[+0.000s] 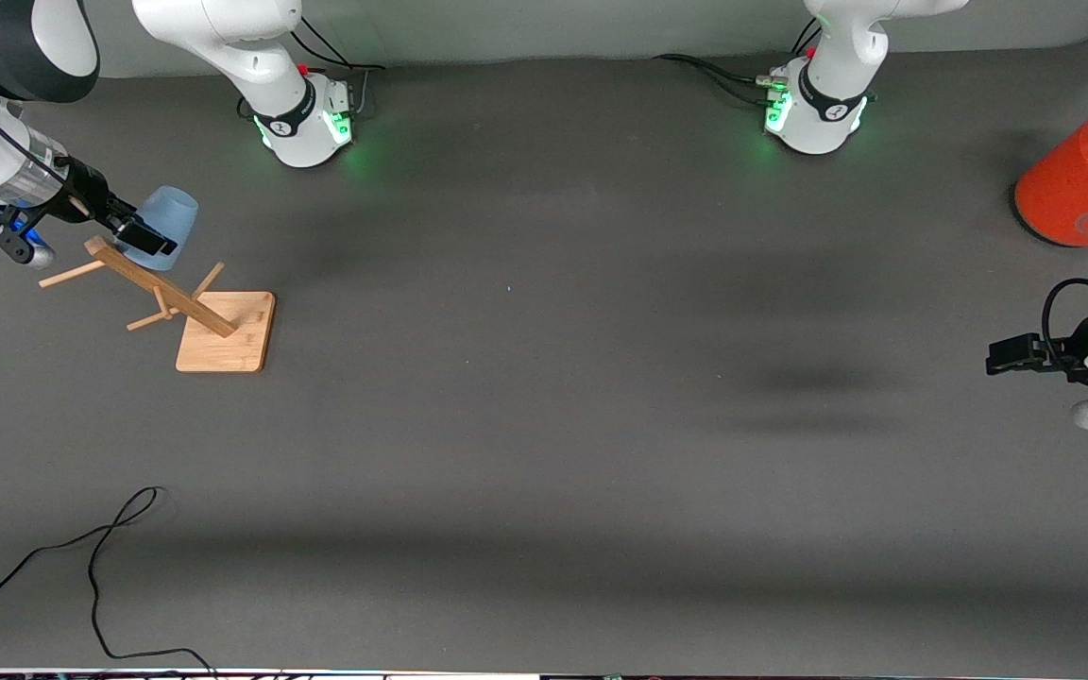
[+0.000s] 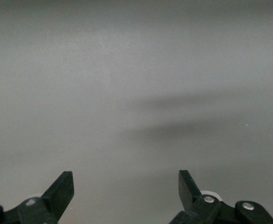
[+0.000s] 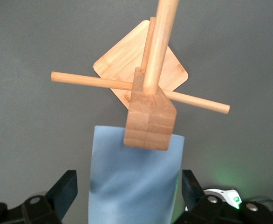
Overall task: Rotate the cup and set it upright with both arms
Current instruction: 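Pull the blue cup off the mug tree branch with the right gripper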
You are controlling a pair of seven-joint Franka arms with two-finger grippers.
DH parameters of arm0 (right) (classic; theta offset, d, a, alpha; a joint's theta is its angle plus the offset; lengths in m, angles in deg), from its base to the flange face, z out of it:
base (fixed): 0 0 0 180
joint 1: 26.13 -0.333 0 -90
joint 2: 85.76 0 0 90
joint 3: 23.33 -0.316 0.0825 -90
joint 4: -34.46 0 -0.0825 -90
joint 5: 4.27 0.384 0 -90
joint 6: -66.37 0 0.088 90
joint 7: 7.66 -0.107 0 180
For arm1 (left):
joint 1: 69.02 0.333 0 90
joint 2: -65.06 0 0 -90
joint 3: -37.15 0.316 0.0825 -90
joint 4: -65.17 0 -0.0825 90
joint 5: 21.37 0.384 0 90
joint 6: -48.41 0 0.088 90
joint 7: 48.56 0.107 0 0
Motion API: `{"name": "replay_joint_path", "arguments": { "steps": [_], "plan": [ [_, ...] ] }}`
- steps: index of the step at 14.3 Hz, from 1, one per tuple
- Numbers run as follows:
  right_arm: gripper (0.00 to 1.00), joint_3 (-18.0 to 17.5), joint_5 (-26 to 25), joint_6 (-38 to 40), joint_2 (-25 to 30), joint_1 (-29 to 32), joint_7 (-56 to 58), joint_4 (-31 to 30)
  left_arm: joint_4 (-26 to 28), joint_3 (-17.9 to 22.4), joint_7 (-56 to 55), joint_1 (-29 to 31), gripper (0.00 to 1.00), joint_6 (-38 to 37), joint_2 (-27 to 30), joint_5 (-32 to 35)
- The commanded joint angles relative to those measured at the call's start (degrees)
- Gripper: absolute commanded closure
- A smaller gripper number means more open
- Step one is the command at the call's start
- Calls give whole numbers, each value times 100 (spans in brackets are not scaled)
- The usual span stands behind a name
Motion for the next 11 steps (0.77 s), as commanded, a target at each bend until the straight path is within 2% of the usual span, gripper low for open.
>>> {"name": "replay_joint_path", "arguments": {
  "steps": [1, 4, 11],
  "plan": [
    [8, 3, 94, -158, -86, -14, -108, -31, -93, 29, -13, -121, 0, -245, 85, 7],
    [44, 3, 103, -176, -104, -14, -108, -40, -76, 38, -49, -121, 0, -333, 251, 50],
    [47, 20, 103, 130, 71, -14, -126, -5, 292, 38, -557, -287, 0, -553, 866, 68]
  ]
}}
